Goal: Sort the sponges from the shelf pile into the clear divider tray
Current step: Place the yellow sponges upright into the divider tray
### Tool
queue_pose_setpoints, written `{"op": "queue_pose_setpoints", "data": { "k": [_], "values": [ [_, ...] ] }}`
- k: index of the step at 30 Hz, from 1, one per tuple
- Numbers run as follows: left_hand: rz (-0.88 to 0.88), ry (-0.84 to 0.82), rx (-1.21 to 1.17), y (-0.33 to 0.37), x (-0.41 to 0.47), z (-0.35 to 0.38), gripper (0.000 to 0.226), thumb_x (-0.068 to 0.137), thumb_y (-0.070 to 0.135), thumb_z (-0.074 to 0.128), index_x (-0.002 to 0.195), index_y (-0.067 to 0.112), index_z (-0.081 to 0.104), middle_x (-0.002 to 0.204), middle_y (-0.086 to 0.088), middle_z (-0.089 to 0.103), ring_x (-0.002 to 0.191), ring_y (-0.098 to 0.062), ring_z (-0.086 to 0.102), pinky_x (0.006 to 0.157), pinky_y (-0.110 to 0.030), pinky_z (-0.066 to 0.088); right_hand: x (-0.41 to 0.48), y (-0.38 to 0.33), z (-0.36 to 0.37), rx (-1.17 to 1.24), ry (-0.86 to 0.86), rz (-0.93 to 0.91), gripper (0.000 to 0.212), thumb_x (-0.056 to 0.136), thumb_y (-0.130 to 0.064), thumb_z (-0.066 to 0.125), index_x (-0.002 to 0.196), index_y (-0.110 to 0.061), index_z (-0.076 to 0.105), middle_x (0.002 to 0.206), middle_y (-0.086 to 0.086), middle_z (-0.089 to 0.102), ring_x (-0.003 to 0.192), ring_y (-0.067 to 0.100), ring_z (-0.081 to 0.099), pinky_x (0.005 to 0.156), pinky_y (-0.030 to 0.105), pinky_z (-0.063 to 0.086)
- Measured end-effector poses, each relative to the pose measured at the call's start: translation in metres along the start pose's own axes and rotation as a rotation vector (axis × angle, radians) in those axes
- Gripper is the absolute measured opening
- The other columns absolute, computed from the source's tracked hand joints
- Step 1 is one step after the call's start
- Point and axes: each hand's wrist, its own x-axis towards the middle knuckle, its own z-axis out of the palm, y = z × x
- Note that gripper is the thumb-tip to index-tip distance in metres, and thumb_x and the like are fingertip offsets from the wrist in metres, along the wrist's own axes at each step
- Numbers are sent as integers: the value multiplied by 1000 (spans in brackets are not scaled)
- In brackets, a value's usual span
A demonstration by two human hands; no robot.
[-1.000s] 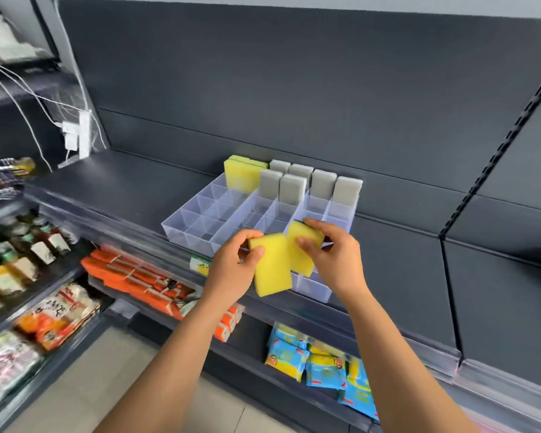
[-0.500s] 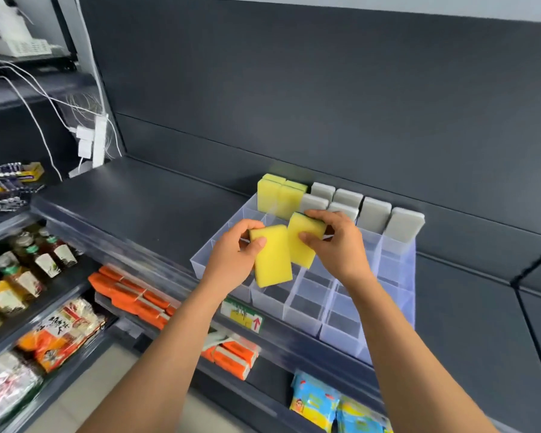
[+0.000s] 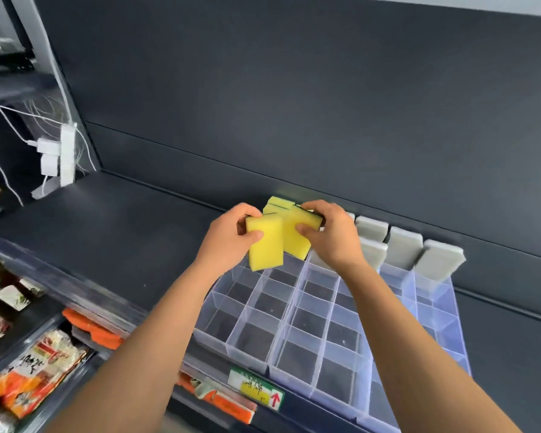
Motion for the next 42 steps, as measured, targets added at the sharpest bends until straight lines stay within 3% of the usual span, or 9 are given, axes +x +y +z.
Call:
{"op": "queue_pose_setpoints", "data": {
  "k": [5,9,11,17,21,27,35,39,42],
  "values": [
    [58,-37,85,-8,35,-8,28,82,8,62,96,31,55,94,10,60,85,-13,57,75,-33,49,18,-2,14,-121,-2,22,36,83,-21,68,118,-22,60,107,2,57,79,15,48,72,24,37],
    [86,-97,102,-15,58,-9,27,83,9,61,98,31,54,101,10,60,93,-14,56,79,-32,47,25,3,22,-232,1,87,35,84,-26,65,119,-25,58,115,1,57,97,25,57,86,33,43],
    [104,-124,116,-18,66,-9,27,84,9,61,100,29,54,103,9,59,95,-14,56,81,-33,47,27,6,27,-314,1,96,35,84,-30,65,119,-27,58,116,-1,59,104,24,55,92,34,37],
    [141,-206,159,-30,83,-8,26,85,11,60,104,28,54,109,11,54,99,-12,52,80,-30,44,30,11,41,-508,8,47,34,84,-39,63,117,-31,58,117,-9,62,110,19,50,87,32,25],
    [195,-281,160,-32,89,-6,25,85,11,60,104,27,54,108,12,54,95,-10,51,78,-28,41,28,18,49,-621,39,8,37,80,-40,68,113,-25,63,107,-4,67,104,23,51,85,35,30],
    [260,-337,202,-32,94,-5,23,86,11,59,103,25,54,107,13,53,90,-7,48,74,-25,37,27,17,59,-778,97,21,38,49,-40,88,79,-23,72,74,-4,64,78,24,58,68,35,43],
    [295,-353,176,-38,97,7,24,85,6,58,99,25,53,108,14,52,93,-7,49,79,-27,41,28,27,55,-797,145,1,37,47,-41,89,76,-25,72,72,-5,63,74,23,58,65,33,45],
    [310,-338,334,-58,93,12,25,84,5,61,100,23,53,108,12,49,71,-9,46,67,-29,41,26,26,56,-768,141,-8,38,47,-41,88,78,-24,73,71,-5,63,74,24,58,67,35,46],
    [422,-239,463,-63,91,16,28,76,9,73,99,16,59,109,4,48,95,-13,47,75,-31,46,26,28,55,-785,155,-42,39,48,-38,86,81,-24,72,71,-5,64,75,24,57,72,35,40]
  ]
}}
